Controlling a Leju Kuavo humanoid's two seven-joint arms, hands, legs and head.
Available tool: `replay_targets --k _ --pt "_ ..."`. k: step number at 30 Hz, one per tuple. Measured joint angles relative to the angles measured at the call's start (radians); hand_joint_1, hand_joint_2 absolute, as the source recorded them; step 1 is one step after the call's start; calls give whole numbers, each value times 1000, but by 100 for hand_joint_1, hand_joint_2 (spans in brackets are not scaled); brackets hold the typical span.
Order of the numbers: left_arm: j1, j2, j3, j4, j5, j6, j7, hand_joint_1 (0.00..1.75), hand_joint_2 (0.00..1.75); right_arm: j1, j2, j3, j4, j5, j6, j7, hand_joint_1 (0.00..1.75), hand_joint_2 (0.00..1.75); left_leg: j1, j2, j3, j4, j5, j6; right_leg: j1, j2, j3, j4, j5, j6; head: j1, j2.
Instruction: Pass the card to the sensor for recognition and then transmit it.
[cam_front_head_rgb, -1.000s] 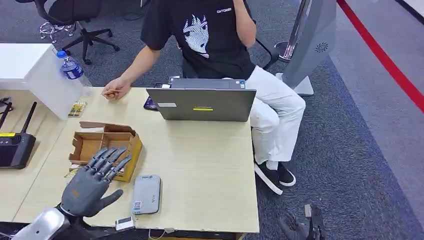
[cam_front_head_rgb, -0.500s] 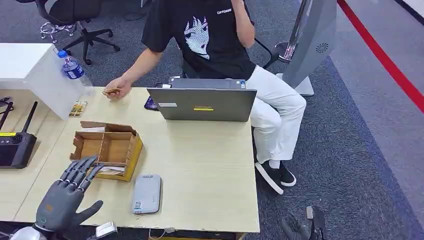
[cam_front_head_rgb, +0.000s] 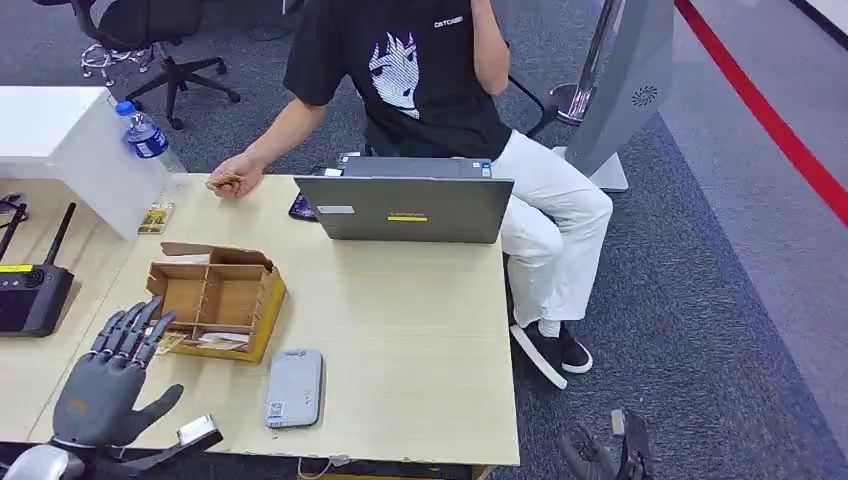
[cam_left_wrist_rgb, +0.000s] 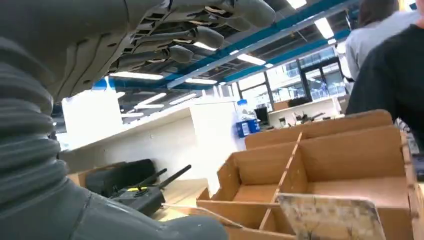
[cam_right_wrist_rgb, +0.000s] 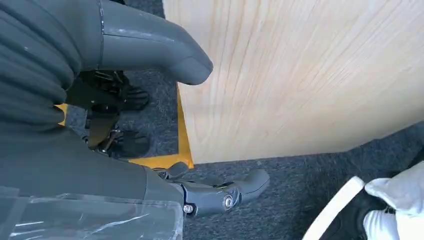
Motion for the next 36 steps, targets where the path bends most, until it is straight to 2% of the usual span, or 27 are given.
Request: replay_targets --k 7,22,36 --pt "-46 -6 0 62 -67 -35 15 0 175 -14 0 14 10 -2 2 3 0 175 0 0 0 0 0 0 0 0 0 0 0 0 0 0" --pt "-115 -9 -2 103 -128 -38 21 0 175 -32 -3 43 26 -12 2 3 0 175 0 0 0 0 0 0 0 0 0 0 0 0 1 0" --pt "-210 -58 -45 196 -168 -48 14 0 175 -55 -5 86 47 -18 -3 3 0 175 0 0 0 0 0 0 0 0 0 0 0 0 1 0"
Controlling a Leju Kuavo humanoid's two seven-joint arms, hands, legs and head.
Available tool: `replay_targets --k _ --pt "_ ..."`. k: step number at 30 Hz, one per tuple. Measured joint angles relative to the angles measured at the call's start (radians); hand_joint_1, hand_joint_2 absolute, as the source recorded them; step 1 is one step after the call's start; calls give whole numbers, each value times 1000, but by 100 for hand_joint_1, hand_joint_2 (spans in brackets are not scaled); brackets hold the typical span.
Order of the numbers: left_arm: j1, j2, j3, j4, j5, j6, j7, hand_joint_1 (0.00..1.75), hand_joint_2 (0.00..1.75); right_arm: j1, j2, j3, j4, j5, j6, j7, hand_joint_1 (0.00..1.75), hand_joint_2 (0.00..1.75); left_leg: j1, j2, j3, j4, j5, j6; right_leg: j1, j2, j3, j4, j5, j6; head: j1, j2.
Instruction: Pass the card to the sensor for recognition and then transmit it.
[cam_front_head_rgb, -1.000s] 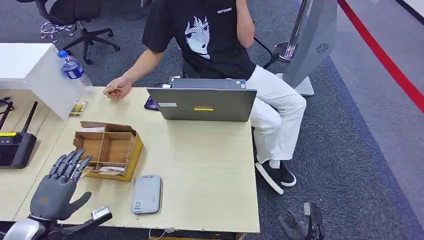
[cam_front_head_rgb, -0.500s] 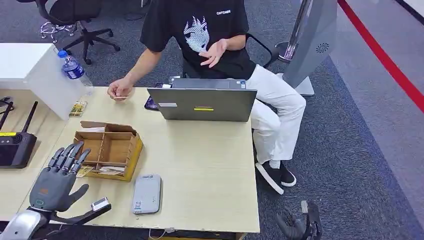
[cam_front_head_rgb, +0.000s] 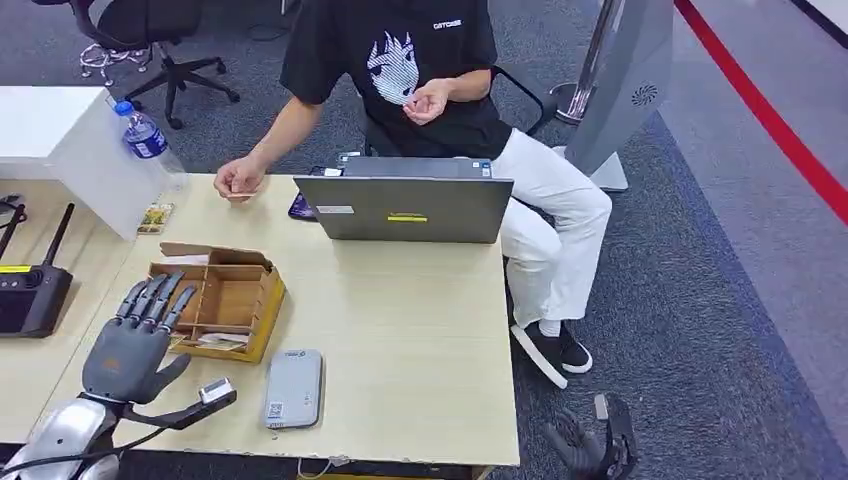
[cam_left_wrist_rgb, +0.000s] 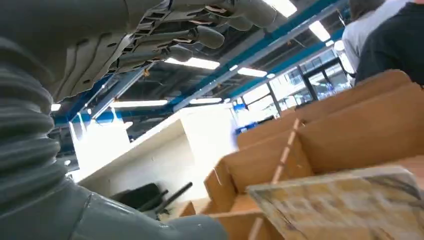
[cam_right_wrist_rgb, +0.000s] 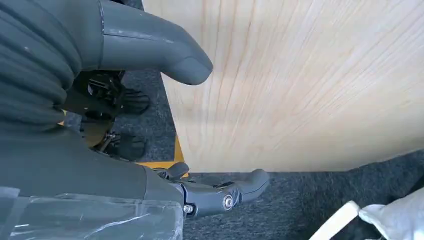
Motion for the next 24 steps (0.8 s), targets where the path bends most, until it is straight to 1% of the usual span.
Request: replay_targets --k 7,12,24 --pt "-21 -26 -30 43 -6 0 0 0 175 -5 -1 10 8 0 0 0 0 175 0 0 0 0 0 0 0 0 0 0 0 0 0 0" --pt "-24 -42 -37 60 -9 0 0 0 175 -5 -2 16 11 0 -1 0 0 175 0 0 0 0 0 0 0 0 0 0 0 0 0 0" --pt "-41 -57 -68 95 -2 6 0 0 175 -12 -4 24 19 -5 -6 0 0 175 0 0 0 0 0 0 0 0 0 0 0 0 0 0"
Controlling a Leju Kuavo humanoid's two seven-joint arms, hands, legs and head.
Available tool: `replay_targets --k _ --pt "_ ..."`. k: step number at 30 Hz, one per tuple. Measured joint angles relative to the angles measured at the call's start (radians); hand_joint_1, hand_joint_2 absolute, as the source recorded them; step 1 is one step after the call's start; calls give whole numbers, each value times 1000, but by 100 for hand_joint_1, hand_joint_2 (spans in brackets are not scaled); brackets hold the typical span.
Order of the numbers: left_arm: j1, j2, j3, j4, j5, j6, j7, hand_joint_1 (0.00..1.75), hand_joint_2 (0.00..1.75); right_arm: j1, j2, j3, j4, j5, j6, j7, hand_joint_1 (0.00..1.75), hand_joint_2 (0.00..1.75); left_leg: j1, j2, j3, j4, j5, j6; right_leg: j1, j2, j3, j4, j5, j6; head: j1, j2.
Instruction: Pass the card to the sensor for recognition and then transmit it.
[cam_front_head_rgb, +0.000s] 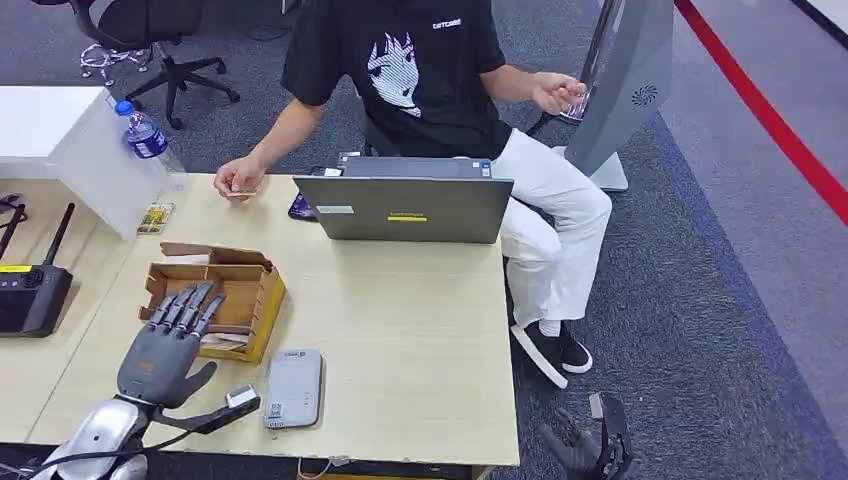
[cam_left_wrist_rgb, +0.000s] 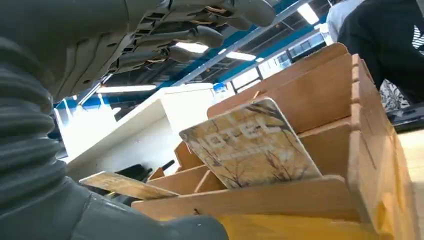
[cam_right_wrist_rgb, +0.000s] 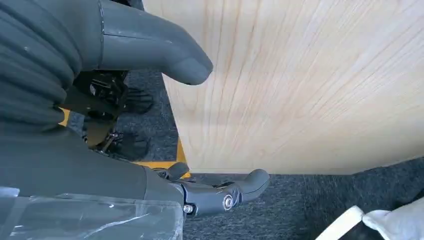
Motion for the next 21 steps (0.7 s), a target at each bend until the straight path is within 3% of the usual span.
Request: replay_targets --k 2,3,4,5,17,21 --pt "-1 -2 0 5 0 0 0 0 175 0 0 0 1 -6 -1 0 0 175 0 0 0 0 0 0 0 0 0 0 0 0 0 0" --pt "-1 -2 0 7 0 0 0 38 175 -1 0 0 1 -6 -2 0 0 175 0 0 0 0 0 0 0 0 0 0 0 0 0 0" --pt "-1 -3 -1 8 0 0 0 148 175 -2 0 0 2 -6 -2 0 0 175 0 0 0 0 0 0 0 0 0 0 0 0 0 0" --pt "-1 -3 -1 8 0 0 0 175 175 -2 0 0 2 -7 -2 0 0 175 0 0 0 0 0 0 0 0 0 0 0 0 0 0" --pt "-3 -3 -16 11 17 -4 0 175 175 -4 -2 14 6 -13 -9 0 0 175 0 0 0 0 0 0 0 0 0 0 0 0 0 0" --pt "-3 1 -16 11 35 21 -9 175 175 -5 -5 20 7 -15 -11 -2 0 175 0 0 0 0 0 0 0 0 0 0 0 0 0 0"
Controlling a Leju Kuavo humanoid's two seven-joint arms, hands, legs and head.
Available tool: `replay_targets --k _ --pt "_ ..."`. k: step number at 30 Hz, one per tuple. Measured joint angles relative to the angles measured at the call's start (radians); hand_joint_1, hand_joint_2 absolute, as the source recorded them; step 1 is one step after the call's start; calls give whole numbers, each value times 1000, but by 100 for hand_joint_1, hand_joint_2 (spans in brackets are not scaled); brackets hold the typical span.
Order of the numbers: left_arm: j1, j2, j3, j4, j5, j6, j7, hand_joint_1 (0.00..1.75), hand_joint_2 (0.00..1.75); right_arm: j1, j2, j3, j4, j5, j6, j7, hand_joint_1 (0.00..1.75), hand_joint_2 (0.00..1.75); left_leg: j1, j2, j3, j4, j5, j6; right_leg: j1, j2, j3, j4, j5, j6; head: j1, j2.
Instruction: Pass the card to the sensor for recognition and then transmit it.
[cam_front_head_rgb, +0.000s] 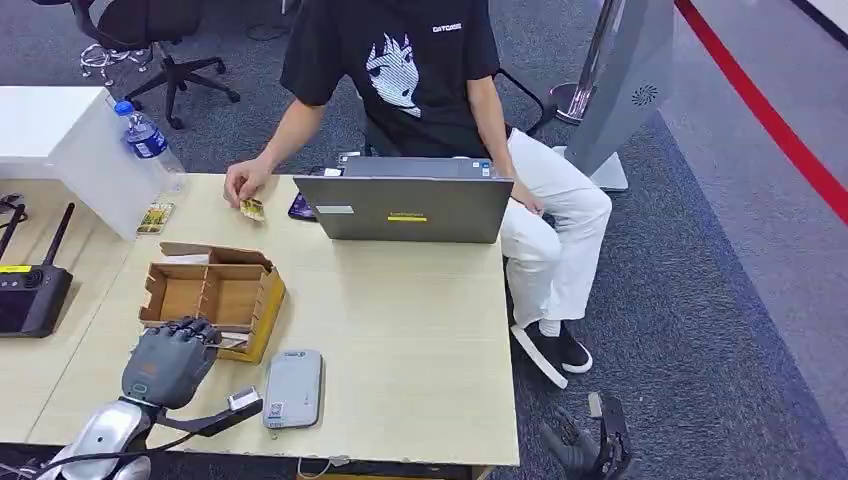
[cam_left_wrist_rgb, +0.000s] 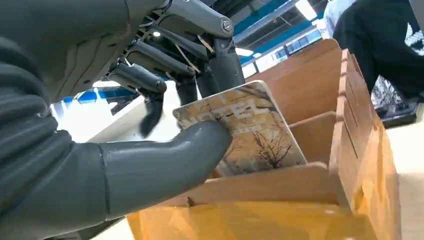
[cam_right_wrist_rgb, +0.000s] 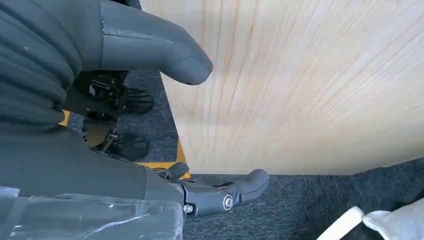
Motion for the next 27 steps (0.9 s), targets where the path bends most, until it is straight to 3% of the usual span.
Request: replay_targets --k 4,15,21,27 --pt "-21 12 0 -56 47 31 -22 175 175 0 -3 5 2 -13 -3 -4 0 175 0 -1 0 0 1 0 0 -1 0 0 0 0 0 0" --pt "-218 69 16 -291 102 -17 -55 175 175 5 -3 5 2 -14 -16 -10 0 175 0 -1 0 1 2 0 0 -1 0 0 2 0 -1 0" --pt "-330 106 26 -320 121 -71 -37 175 175 3 -3 5 3 -14 -12 -10 0 175 0 0 -1 1 3 0 0 0 0 1 2 0 -2 0" --pt "-337 127 36 -320 133 -67 -35 175 175 1 -3 5 5 -11 -10 -10 0 175 0 0 -1 1 3 0 0 0 0 1 2 0 -1 0"
